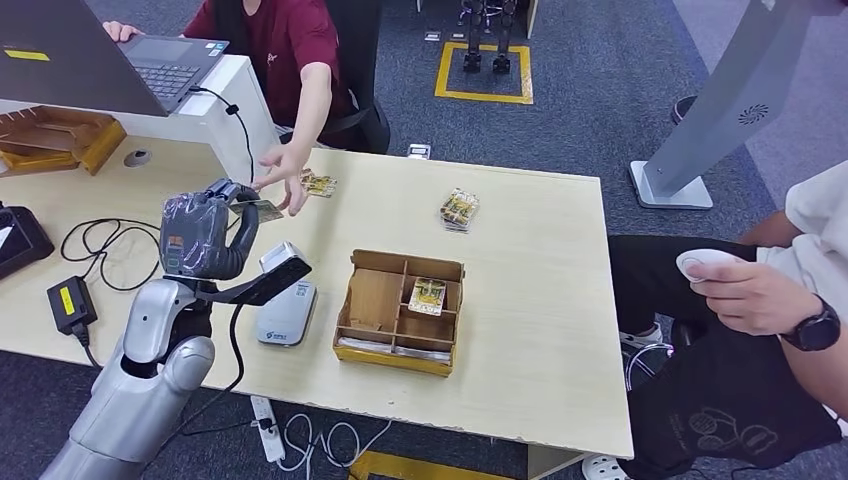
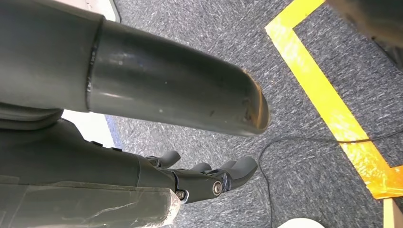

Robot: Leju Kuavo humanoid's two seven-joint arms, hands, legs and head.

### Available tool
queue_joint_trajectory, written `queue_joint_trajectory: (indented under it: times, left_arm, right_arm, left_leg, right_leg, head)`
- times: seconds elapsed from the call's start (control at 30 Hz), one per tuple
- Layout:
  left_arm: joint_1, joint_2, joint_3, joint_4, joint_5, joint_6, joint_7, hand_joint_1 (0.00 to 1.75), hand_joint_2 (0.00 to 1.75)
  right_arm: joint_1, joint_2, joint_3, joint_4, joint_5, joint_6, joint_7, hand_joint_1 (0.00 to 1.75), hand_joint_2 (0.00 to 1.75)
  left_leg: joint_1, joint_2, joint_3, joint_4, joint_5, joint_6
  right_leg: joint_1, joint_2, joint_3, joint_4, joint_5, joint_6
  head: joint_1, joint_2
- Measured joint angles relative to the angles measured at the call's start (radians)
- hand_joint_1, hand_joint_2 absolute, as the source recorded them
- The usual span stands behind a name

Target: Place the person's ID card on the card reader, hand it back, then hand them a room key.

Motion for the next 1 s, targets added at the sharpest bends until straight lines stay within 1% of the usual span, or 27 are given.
queue_joint_trajectory:
  times: [0.13,0.2,0.37,0.5,0.67,0.7,0.83,0.93,1.0]
  left_arm:
    - [-0.007,-0.001,0.007,0.014,-0.006,0.003,0.005,1.75,1.75]
    - [-0.011,-0.005,0.013,0.026,-0.021,0.012,0.024,1.75,1.75]
    - [-0.042,-0.026,0.042,0.119,-0.056,0.038,0.064,1.75,1.75]
    - [-0.056,-0.044,0.059,0.181,-0.061,0.053,0.066,1.75,1.75]
    - [-0.056,-0.063,0.066,0.208,-0.06,0.054,0.06,1.75,1.75]
    - [-0.056,-0.065,0.066,0.21,-0.061,0.054,0.06,1.71,1.75]
    - [-0.056,-0.072,0.069,0.218,-0.059,0.054,0.059,0.02,1.75]
    - [-0.056,-0.078,0.079,0.223,-0.044,0.065,0.051,0.0,1.75]
    - [-0.054,-0.082,0.087,0.226,-0.029,0.088,0.041,0.0,1.75]
  right_arm:
    - [0.0,0.0,0.0,0.0,0.003,0.001,0.0,0.0,0.0]
    - [0.0,0.001,0.0,0.0,0.011,0.002,0.001,0.0,0.0]
    - [-0.004,0.006,0.0,0.0,0.029,0.003,0.006,0.0,0.0]
    - [-0.005,0.008,0.0,0.0,0.03,0.0,0.006,0.0,0.0]
    - [-0.005,0.009,0.0,0.0,0.031,-0.004,0.006,0.0,0.0]
    - [-0.005,0.009,0.0,0.0,0.031,-0.004,0.006,0.0,0.0]
    - [-0.005,0.01,0.0,0.0,0.032,-0.005,0.006,0.0,0.0]
    - [-0.005,0.01,0.0,0.0,0.032,-0.005,0.009,0.0,0.0]
    - [-0.005,0.01,0.0,0.0,0.033,-0.005,0.01,0.0,0.0]
  left_leg:
    - [0.0,0.0,0.0,0.0,0.0,0.0]
    - [0.0,0.0,0.0,0.0,0.0,0.0]
    - [0.0,0.0,0.0,0.0,0.0,0.0]
    - [0.0,0.0,0.0,0.0,0.0,0.0]
    - [0.0,0.0,0.0,0.0,0.0,0.0]
    - [0.0,0.0,0.0,0.0,0.0,0.0]
    - [0.0,0.0,0.0,0.0,0.0,0.0]
    - [0.0,0.0,-0.001,0.0,0.0,0.0]
    - [0.0,0.0,-0.001,0.0,0.0,0.0]
  right_leg:
    - [0.0,0.0,0.0,0.0,0.0,0.0]
    - [0.0,0.0,0.0,0.0,0.0,0.0]
    - [0.0,0.0,0.0,0.0,0.0,0.0]
    - [0.0,0.0,0.0,0.0,0.0,0.0]
    - [0.0,0.0,0.0,0.0,0.0,0.0]
    - [0.0,0.0,0.0,0.0,0.0,0.0]
    - [0.0,0.001,0.0,0.0,0.0,0.0]
    - [0.0,0.0,0.0,0.0,0.0,0.0]
    - [0.0,0.0,0.0,0.0,0.0,0.0]
  head:
    - [0.0,0.0]
    - [0.0,0.0]
    - [0.0,0.0]
    - [0.0,0.0]
    - [0.0,0.0]
    - [0.0,0.0]
    - [0.0,0.0]
    - [0.0,0.0]
    - [0.0,0.0]
